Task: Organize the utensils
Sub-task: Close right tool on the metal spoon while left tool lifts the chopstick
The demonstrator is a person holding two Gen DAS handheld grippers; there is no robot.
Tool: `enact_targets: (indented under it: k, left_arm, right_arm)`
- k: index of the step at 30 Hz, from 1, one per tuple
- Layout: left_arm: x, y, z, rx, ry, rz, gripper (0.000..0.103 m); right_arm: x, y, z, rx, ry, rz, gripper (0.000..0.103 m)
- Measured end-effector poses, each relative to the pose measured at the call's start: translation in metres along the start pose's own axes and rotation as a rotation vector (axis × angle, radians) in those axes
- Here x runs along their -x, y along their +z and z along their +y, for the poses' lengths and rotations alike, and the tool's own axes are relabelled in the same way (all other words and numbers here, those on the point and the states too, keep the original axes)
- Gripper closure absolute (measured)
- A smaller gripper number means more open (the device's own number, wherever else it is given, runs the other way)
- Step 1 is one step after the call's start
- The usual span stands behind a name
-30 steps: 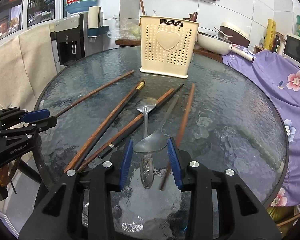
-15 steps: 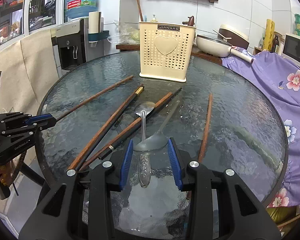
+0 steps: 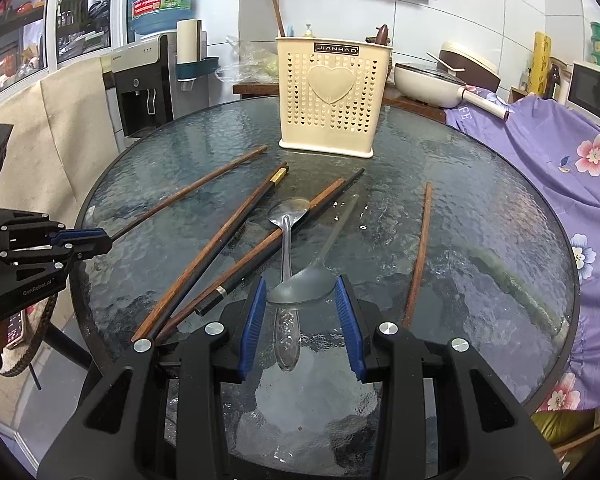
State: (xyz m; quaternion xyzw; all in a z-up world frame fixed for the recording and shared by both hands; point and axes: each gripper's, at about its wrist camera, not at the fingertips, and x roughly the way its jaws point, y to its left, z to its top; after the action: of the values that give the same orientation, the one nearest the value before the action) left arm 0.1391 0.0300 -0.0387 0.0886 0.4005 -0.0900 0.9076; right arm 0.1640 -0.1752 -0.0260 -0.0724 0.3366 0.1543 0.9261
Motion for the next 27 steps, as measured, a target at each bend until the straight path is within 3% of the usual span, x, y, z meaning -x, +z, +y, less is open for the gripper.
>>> enact_targets:
  k: [5,12,16,27]
  left_arm:
    - [-0.002,0.003,0.001,-0.032,-0.026,0.030,0.095]
    - [0.002,-0.003,-0.003,-0.036,-0.022,-0.009,0.099]
    - [0.004,-0.007,0.002,0.026,-0.042,-0.041,0.099]
    - [0.050,0.012,0.009,0.094,-0.009,-0.245,0.099]
  right_arm:
    - [0.001,0.001,-0.001,-0.003,0.002,-0.004,0.066]
    - [0.004,0.002,-0.002,0.000,-0.001,-0.014,0.066]
    - [0.007,0.003,-0.002,0.008,-0.006,-0.028,0.066]
    - [0.023,0.016,-0.002,0.071,-0.008,-0.080,0.067]
